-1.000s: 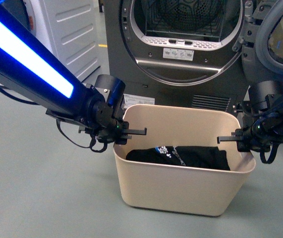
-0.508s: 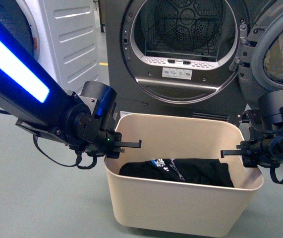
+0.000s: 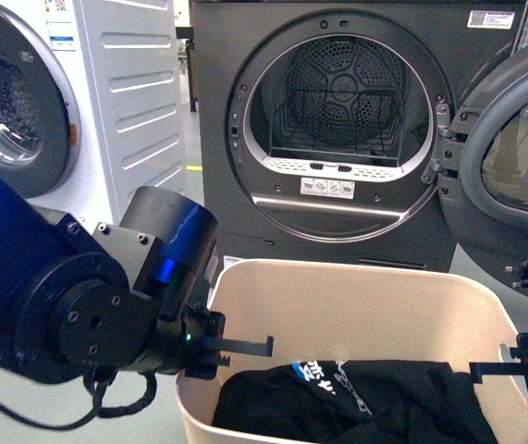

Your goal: Move hamper under clothes hanger

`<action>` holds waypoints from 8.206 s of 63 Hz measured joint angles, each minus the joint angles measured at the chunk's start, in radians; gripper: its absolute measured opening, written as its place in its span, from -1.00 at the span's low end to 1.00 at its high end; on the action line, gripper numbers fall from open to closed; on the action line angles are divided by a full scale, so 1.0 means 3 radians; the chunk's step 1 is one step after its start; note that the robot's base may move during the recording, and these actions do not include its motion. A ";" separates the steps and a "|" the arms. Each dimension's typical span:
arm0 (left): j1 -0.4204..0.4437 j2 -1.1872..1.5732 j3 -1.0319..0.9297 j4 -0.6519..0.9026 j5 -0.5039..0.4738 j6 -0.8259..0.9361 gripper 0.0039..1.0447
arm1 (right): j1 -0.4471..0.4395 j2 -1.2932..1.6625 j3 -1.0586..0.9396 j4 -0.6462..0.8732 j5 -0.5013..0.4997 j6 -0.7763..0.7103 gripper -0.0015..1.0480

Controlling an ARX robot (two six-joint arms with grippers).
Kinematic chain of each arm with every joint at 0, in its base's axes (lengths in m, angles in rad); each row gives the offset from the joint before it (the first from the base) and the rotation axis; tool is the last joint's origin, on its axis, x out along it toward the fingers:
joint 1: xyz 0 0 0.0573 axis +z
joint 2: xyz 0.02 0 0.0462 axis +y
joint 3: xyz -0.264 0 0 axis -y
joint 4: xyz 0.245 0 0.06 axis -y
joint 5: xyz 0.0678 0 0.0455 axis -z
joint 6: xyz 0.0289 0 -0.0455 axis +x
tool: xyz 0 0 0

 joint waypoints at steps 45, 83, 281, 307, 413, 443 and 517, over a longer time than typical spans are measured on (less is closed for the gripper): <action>-0.0100 -0.0537 -0.1125 0.0477 -0.0095 -0.0259 -0.93 | 0.0093 0.0116 -0.0891 0.1073 -0.0014 0.0069 -0.94; 0.0149 -0.0415 -0.1574 0.1202 -0.0019 -0.0217 -0.93 | 0.0230 0.0237 -0.1166 0.1620 0.0086 0.0127 -0.94; 0.0341 0.0197 -0.1503 0.1493 0.0006 -0.0148 -0.93 | 0.0285 0.1114 -0.1142 0.2207 0.0094 0.0408 -0.94; 0.0341 0.0195 -0.1502 0.1494 -0.0013 -0.0141 -0.93 | 0.0294 0.1113 -0.1134 0.2209 0.0074 0.0408 -0.94; 0.0298 0.0203 -0.1478 0.1494 0.0058 -0.0128 -0.93 | 0.0248 0.1109 -0.1162 0.2209 0.0140 0.0409 -0.94; 0.0336 0.0203 -0.1494 0.1494 0.0000 -0.0130 -0.93 | 0.0290 0.1110 -0.1144 0.2209 0.0093 0.0409 -0.94; 0.0337 0.0203 -0.1516 0.1494 -0.0008 -0.0137 -0.93 | 0.0295 0.1114 -0.1141 0.2209 0.0081 0.0408 -0.94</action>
